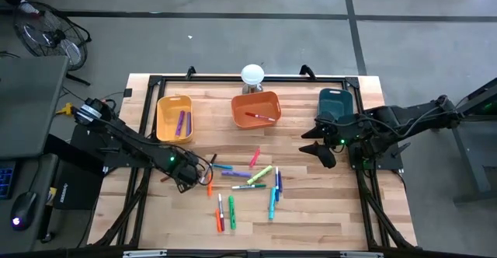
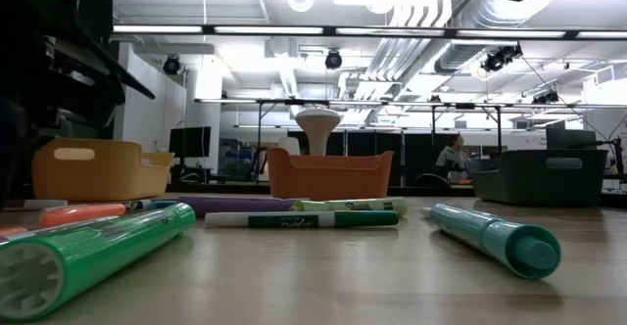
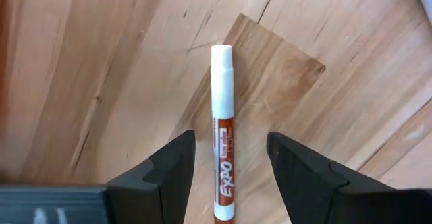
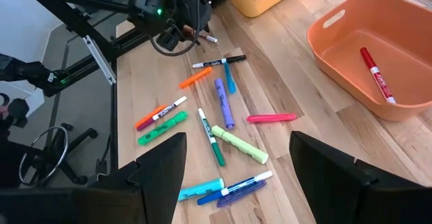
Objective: Pick & Place Markers
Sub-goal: Put the brown marker pen into the orange bin
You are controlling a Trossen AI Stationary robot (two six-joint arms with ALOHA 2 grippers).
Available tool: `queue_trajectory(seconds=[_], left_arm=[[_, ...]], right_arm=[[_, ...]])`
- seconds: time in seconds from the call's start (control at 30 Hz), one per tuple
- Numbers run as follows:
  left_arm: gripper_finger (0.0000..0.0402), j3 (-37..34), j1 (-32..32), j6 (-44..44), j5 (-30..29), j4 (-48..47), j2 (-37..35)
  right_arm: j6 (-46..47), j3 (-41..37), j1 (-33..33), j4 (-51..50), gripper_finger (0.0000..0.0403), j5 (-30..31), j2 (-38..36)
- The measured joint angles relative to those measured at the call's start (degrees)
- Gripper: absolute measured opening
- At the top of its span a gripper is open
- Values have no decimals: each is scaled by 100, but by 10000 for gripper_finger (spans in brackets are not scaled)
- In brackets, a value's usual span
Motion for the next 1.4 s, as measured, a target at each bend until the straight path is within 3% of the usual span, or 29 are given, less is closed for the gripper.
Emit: queue_trajectory(seconds=[0.93,1.2,1.4], left_arm=[[190,134,2,-450,-15,-306,74],[190,-378,9,-442,303,292,8],[184,-389,12,-406,300,339,8]], right_arm=[[380,0,1,1,252,-221,-1],[452,-1,0,1,252,-201,0],[450,-2,0,3,252,-195,-2]])
